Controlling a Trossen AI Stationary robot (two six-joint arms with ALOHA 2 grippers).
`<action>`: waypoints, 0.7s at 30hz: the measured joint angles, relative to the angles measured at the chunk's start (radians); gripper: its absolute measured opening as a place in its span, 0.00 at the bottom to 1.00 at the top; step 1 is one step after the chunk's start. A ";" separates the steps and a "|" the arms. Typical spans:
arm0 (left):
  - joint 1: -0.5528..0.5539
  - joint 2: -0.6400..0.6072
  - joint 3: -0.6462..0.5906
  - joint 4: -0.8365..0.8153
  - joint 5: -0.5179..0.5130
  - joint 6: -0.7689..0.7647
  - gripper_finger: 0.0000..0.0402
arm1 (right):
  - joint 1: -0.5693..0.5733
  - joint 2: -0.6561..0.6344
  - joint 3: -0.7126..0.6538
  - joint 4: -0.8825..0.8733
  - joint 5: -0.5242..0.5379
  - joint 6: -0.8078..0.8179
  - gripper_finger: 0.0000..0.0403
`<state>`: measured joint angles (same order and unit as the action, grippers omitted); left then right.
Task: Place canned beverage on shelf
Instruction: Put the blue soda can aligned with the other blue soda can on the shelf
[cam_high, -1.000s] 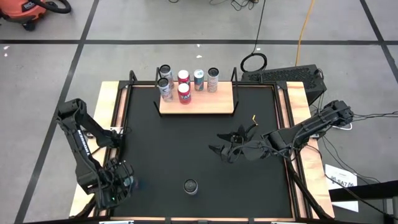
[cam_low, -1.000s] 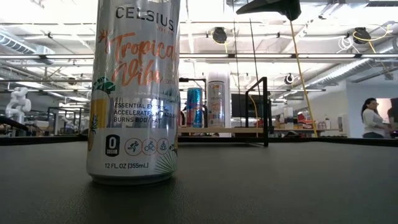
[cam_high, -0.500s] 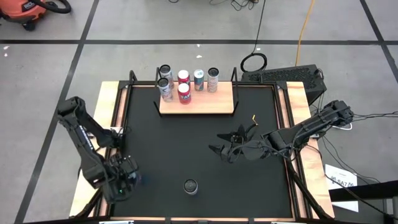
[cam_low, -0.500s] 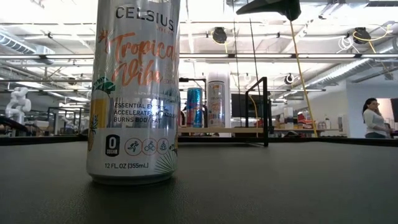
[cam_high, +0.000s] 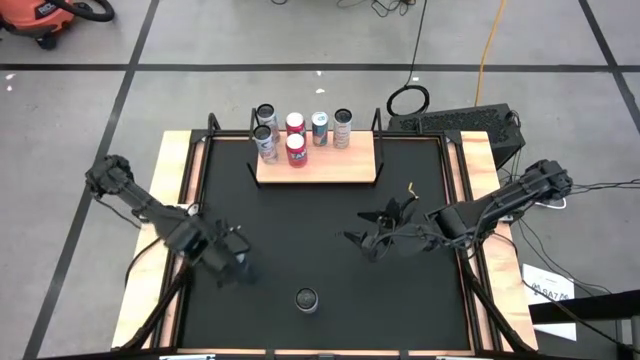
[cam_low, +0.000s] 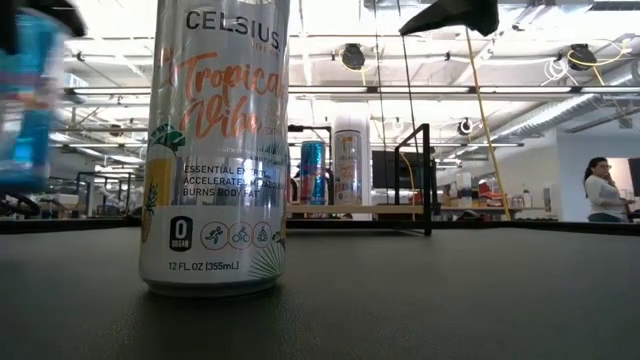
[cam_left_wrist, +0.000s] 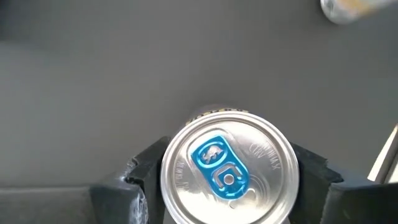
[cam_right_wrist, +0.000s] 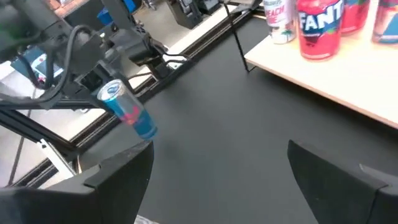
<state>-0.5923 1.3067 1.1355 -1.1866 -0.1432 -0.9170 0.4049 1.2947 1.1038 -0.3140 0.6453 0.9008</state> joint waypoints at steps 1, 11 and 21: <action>0.034 0.000 0.012 0.000 0.000 0.038 0.57 | -0.001 -0.013 0.000 -0.016 0.000 -0.001 0.89; 0.363 0.057 0.174 0.021 0.059 0.368 0.57 | -0.063 -0.119 0.000 -0.174 -0.058 -0.100 0.89; 0.586 0.274 0.462 0.017 0.090 0.582 0.57 | -0.148 -0.137 0.000 -0.317 -0.227 -0.181 0.89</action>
<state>-0.0068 1.5806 1.5973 -1.1698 -0.0528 -0.3346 0.2570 1.1580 1.1042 -0.6307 0.4186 0.7195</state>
